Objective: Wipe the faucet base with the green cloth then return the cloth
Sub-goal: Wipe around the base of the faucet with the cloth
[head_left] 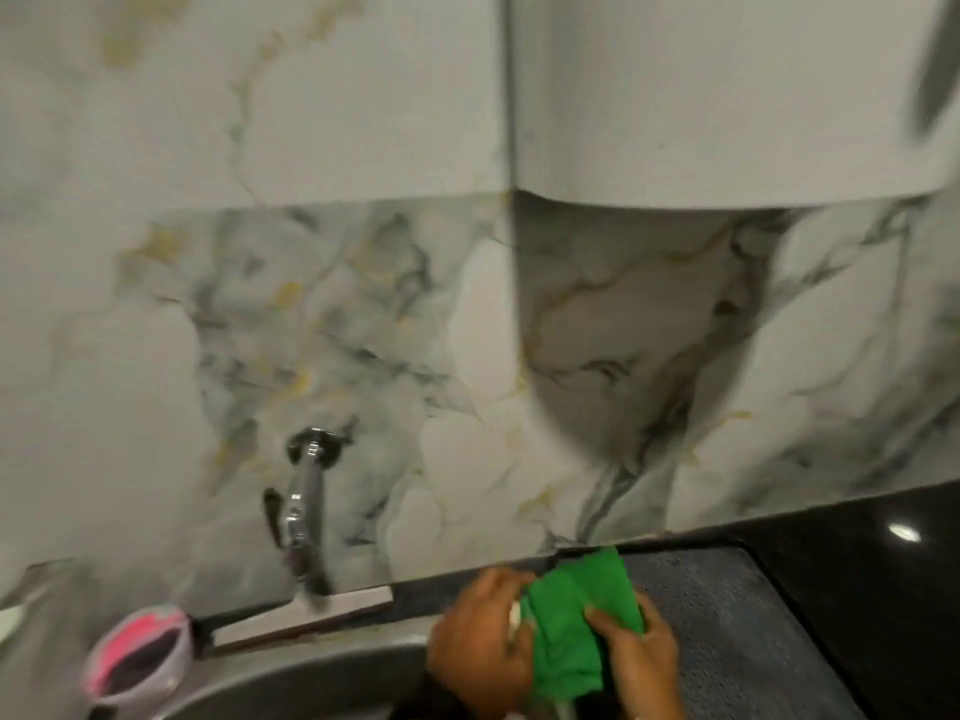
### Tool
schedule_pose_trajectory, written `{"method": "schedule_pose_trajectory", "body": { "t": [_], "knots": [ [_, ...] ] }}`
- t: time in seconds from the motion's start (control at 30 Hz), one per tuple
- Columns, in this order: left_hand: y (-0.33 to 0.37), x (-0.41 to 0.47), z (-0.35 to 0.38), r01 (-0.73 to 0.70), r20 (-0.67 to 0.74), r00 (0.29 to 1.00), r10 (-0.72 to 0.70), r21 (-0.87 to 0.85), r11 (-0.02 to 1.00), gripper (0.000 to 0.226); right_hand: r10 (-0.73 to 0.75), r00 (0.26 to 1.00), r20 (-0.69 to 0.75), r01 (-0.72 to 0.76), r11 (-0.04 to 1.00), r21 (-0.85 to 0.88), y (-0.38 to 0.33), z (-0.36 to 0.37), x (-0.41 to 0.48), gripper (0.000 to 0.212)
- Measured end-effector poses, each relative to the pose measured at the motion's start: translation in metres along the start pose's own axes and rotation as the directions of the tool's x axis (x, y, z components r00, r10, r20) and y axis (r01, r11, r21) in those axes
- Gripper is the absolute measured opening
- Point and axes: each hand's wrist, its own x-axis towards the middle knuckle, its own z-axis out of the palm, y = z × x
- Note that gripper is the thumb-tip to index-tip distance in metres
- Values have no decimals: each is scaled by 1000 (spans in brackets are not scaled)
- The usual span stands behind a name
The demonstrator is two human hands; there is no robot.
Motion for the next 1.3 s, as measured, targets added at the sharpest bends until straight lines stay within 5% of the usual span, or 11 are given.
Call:
{"method": "schedule_pose_trajectory", "body": {
  "t": [0.23, 0.33, 0.47, 0.6, 0.7, 0.8, 0.9, 1.0, 1.13, 1.2, 1.3],
  "knots": [
    [-54, 40, -252, -122, -485, 803, 346, 434, 892, 47, -691, 636, 343, 762, 495, -417, -111, 187, -84, 61],
    [-71, 90, -321, -111, -463, 729, 503, 646, 756, 50, -646, 538, 542, 818, 243, -522, -125, 262, -100, 63],
    [-102, 159, -368, -201, -156, 698, 699, 894, 400, 54, -472, 639, 608, 729, 120, -673, -95, 326, -105, 46],
    [-131, 197, -376, -250, 24, 597, 802, 956, 157, 63, -490, 727, 481, 633, 208, -745, -72, 356, -106, 48],
    [-149, 211, -368, -237, 6, 522, 853, 962, 138, 66, -428, 865, 260, 492, 630, -601, -69, 352, -88, 47],
    [-151, 214, -368, -223, -22, 467, 884, 964, 142, 66, -1, 921, 389, 2, 1000, -3, -66, 338, -59, 38],
    [-151, 215, -368, -226, -25, 444, 896, 964, 139, 66, 240, 560, 793, -616, 761, 204, -60, 326, -43, 47],
    [-153, 218, -367, -215, -24, 433, 901, 968, 129, 66, 169, 485, 858, -787, 512, 344, -43, 325, -32, 78],
    [-154, 221, -366, -216, -23, 425, 905, 968, 125, 67, 263, 616, 742, -602, 765, 229, -54, 331, -40, 77],
    [-154, 223, -365, -221, -22, 420, 907, 967, 126, 68, 246, 821, 514, -274, 961, -22, -71, 342, -49, 69],
    [-156, 224, -364, -211, -28, 428, 903, 969, 130, 68, -181, 963, 200, 261, 808, -528, -82, 369, -69, 57]
  ]
}}
